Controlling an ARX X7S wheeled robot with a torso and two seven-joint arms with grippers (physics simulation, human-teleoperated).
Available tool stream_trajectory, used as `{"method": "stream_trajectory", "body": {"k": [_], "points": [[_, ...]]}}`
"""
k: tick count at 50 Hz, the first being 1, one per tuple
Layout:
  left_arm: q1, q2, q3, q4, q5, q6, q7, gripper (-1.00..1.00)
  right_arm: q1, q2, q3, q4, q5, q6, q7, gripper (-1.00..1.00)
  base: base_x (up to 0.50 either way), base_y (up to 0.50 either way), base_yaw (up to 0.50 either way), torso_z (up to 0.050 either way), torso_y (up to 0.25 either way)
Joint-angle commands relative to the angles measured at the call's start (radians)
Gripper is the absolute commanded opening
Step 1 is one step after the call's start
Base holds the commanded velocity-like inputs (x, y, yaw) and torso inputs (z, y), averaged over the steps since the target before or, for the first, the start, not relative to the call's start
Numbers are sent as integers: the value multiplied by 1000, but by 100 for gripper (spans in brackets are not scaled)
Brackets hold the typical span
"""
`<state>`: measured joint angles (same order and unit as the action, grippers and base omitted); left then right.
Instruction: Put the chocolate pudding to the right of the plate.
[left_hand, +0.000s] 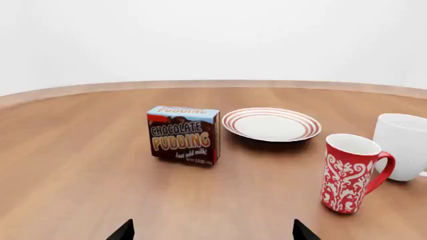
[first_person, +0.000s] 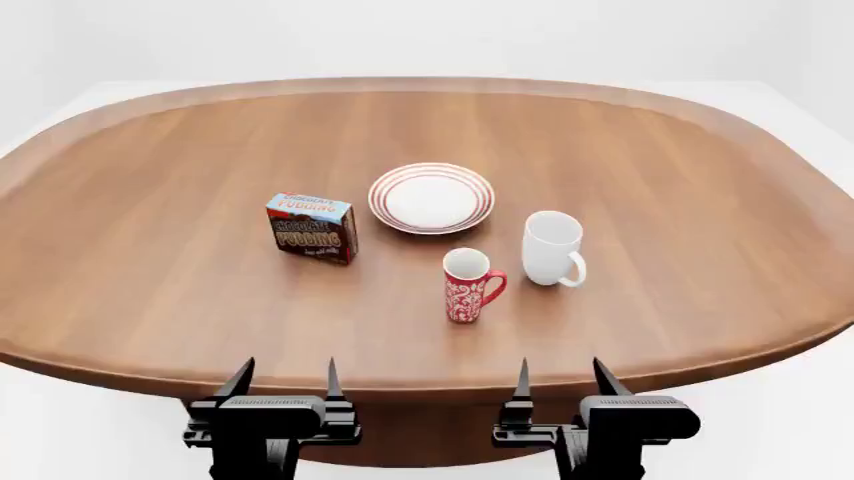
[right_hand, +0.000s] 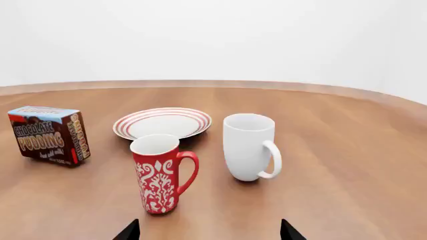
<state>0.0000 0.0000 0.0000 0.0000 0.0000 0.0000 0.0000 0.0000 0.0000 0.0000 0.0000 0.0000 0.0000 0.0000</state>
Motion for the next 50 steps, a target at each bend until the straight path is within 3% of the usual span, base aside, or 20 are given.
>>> {"method": "stream_trajectory", "body": {"k": [1, 10, 27, 29, 31, 35, 36, 39, 50], "points": [[1, -16, 17, -2, -18, 4, -16, 100, 2, 15, -17, -3, 3, -3, 35, 100, 0, 0, 0, 0, 0], [2, -46, 61, 1, -20, -9, -49, 100, -16, 45, -42, -32, 22, -3, 79, 100, 0, 30, 0, 0, 0], [4, -75, 82, 15, -37, -27, -91, 100, -15, 70, -84, -42, 48, 26, 108, 100, 118, 500, 0, 0, 0], [-3, -77, 81, 35, -46, -70, -96, 100, -8, 73, -88, -52, 50, 47, 112, 100, 125, 500, 0, 0, 0], [-33, -89, 81, 143, -57, -228, -95, 100, 29, 87, -88, -152, 79, 190, 99, 100, 139, 463, 0, 0, 0], [-170, -128, 59, 424, -91, -586, -89, 100, 195, 118, -57, -433, 138, 594, 114, 100, 0, 0, 0, 0, 0], [-250, -139, 39, 496, -122, -732, -80, 100, 264, 128, -35, -528, 176, 712, 111, 100, 0, 0, 0, 0, 0], [-325, -152, 33, 576, -137, -834, -79, 100, 354, 135, -7, -609, 218, 847, 117, 100, 217, 0, 0, 0, 0], [-331, -164, 33, 592, -137, -832, -91, 100, 372, 166, -10, -631, 215, 872, 127, 100, 500, 0, 0, 0, 0]]}}
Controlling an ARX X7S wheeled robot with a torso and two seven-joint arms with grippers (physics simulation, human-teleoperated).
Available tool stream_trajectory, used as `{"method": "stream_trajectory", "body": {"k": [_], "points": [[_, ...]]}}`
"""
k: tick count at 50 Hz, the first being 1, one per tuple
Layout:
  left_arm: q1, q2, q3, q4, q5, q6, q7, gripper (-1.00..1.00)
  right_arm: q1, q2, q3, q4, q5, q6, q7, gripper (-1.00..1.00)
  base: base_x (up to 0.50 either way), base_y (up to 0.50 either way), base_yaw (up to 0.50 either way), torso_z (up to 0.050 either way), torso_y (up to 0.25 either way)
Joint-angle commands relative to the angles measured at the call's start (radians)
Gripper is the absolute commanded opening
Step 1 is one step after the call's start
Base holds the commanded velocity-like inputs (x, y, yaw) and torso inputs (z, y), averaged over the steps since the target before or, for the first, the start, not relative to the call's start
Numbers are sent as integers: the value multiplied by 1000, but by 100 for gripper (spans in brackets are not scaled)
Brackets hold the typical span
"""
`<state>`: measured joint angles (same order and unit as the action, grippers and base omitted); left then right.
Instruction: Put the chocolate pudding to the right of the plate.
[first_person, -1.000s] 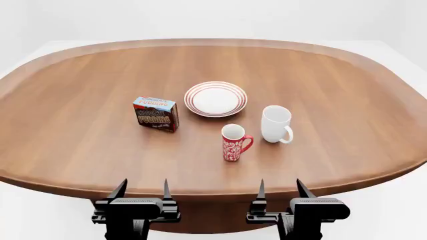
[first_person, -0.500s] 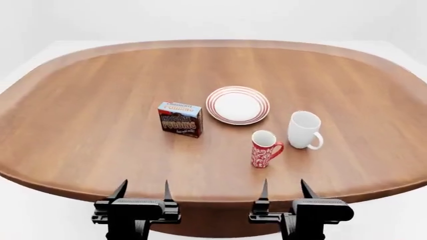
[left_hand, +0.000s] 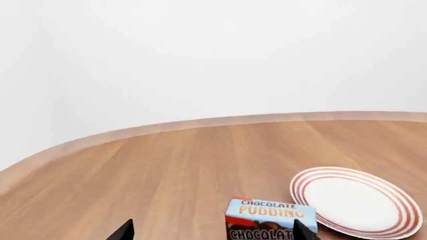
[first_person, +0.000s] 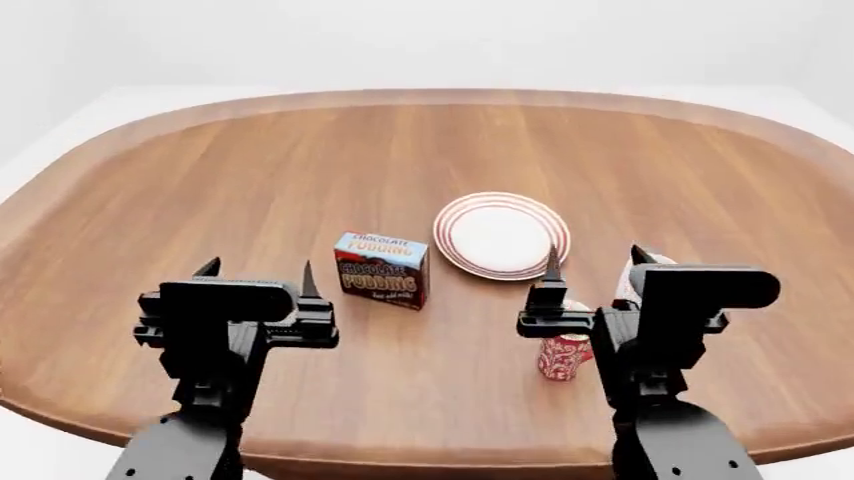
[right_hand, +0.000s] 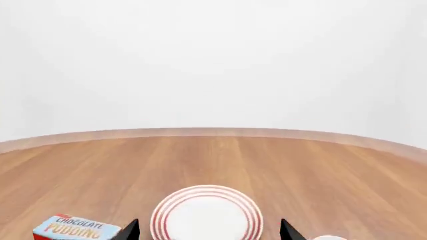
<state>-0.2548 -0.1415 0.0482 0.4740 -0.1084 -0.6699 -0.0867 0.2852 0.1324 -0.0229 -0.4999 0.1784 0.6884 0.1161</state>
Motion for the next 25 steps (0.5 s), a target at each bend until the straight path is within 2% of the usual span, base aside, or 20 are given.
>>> {"method": "stream_trajectory", "body": {"k": [1, 25], "points": [[-77, -24, -13, 115, -27, -161, -6, 100, 87, 34, 14, -132, 38, 185, 12, 100, 500, 0, 0, 0, 0], [-74, -38, -17, 104, -39, -144, -22, 100, 94, 39, 16, -117, 71, 192, 15, 100, 500, 0, 0, 0, 1]]}}
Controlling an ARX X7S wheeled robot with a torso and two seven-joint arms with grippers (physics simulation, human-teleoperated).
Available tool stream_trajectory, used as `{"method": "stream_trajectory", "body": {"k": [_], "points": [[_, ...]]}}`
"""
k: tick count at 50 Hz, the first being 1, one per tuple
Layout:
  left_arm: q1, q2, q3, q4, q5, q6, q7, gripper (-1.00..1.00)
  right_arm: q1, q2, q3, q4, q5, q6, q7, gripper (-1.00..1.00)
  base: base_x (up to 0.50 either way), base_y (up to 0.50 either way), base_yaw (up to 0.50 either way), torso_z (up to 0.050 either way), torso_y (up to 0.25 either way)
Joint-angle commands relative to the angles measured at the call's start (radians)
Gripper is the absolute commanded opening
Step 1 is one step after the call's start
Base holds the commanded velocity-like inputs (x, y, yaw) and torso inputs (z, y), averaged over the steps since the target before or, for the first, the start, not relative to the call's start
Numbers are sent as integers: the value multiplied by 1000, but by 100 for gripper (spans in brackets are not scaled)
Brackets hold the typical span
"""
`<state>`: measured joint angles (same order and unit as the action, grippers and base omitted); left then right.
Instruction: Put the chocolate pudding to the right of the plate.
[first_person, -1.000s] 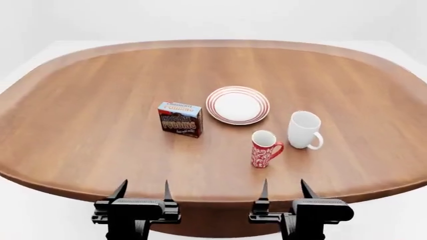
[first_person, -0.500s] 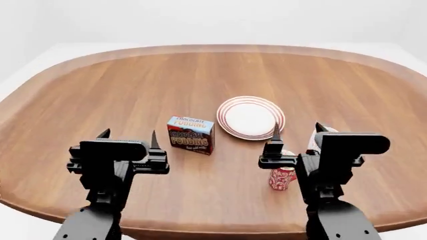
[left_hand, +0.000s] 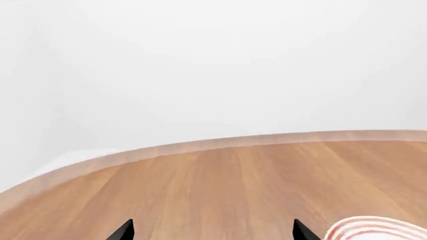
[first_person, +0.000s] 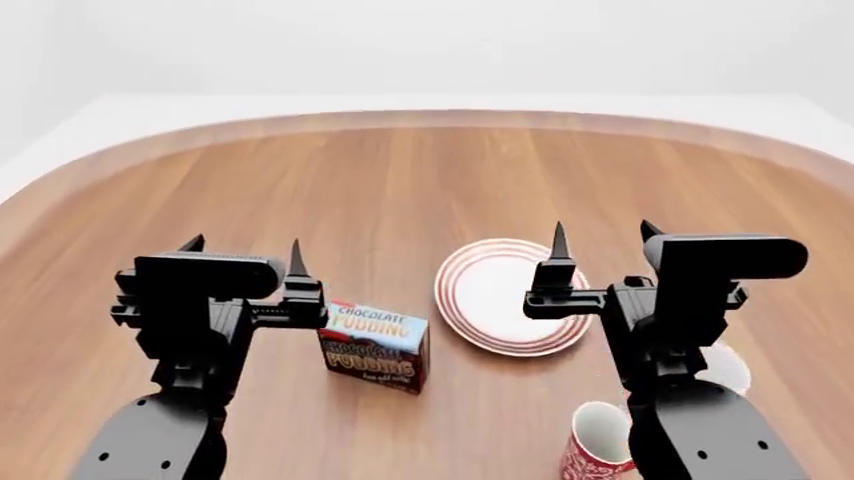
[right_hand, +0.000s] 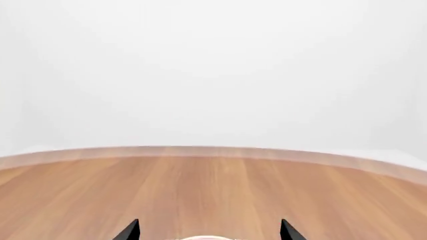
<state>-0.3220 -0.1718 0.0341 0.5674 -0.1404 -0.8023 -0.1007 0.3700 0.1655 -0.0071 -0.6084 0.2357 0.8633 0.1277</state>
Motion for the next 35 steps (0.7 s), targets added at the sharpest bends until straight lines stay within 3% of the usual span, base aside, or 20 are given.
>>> {"method": "stream_trajectory", "body": {"k": [1, 20, 30, 35], "points": [[-6, -9, 0, 10, -5, -11, -9, 100, 10, 5, 2, -5, 16, 18, 4, 100, 500, 0, 0, 0, 0], [-4, -17, -5, 7, -18, -3, -19, 100, 19, 16, -19, 4, 3, 17, 36, 100, 500, 1, 0, 0, 1], [-2, -21, -5, 8, -24, -1, -25, 100, 24, 22, -28, 4, 10, 21, 37, 100, 352, 109, 0, 0, 1], [-2, -23, -8, 4, -28, 2, -27, 100, 29, 16, -14, 10, 19, 13, 40, 100, 17, 0, 0, 0, 0]]}}
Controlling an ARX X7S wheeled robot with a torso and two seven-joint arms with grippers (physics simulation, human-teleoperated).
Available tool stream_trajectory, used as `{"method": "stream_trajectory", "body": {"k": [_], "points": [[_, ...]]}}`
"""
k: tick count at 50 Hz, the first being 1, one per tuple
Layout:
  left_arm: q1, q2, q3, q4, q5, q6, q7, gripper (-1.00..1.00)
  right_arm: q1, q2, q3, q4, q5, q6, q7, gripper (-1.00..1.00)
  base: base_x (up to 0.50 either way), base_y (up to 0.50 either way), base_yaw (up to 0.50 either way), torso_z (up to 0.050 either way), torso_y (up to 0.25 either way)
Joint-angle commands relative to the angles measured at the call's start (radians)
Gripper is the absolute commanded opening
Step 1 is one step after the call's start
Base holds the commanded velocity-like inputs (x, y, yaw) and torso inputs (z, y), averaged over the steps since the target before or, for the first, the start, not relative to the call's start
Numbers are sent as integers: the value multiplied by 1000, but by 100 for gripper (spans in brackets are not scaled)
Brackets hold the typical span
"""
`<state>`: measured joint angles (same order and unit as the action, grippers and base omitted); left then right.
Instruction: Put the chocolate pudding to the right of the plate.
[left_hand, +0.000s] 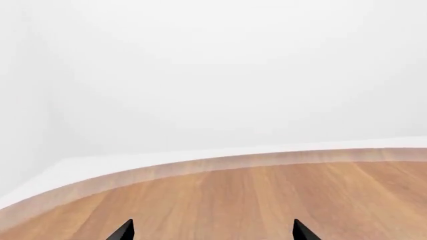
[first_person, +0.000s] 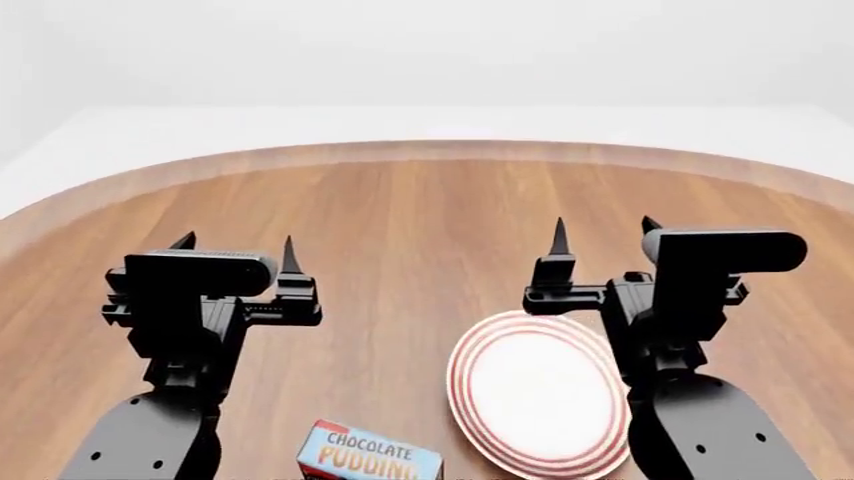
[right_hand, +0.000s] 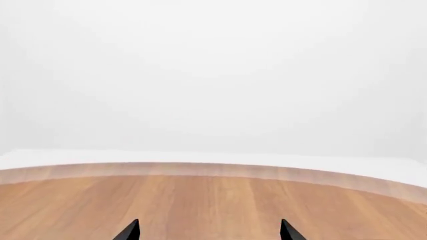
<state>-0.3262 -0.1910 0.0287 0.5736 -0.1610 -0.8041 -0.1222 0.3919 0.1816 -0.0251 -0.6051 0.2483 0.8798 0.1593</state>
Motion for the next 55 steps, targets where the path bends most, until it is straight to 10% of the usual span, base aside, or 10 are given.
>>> {"method": "stream_trajectory", "body": {"k": [1, 19, 24, 30, 37, 55], "points": [[2, -5, -2, -2, -8, 5, -6, 100, -3, -2, 13, 3, 20, -40, -10, 100, 0, 0, 0, 0, 0], [7, -10, -1, -2, -17, 10, -17, 100, 27, 14, -23, 16, -8, 34, 46, 100, 250, 0, 0, 0, 1], [4, -15, -1, 7, -20, 0, -20, 100, 131, 78, -84, -72, 24, 279, 23, 100, 0, 0, 0, 0, 0], [1, -18, -7, 2, -26, -1, -21, 100, 294, 148, -61, -256, 248, 689, -118, 100, 0, 0, 0, 0, 0], [8, -21, -13, -3, -31, 8, -24, 100, 510, 400, -146, -25, 1219, 683, 530, 100, 0, 0, 0, 0, 0], [9, -28, -7, -2, -37, 7, -35, 100, 605, 599, -420, -40, 1635, 645, 734, 100, 0, 0, 0, 0, 0]]}}
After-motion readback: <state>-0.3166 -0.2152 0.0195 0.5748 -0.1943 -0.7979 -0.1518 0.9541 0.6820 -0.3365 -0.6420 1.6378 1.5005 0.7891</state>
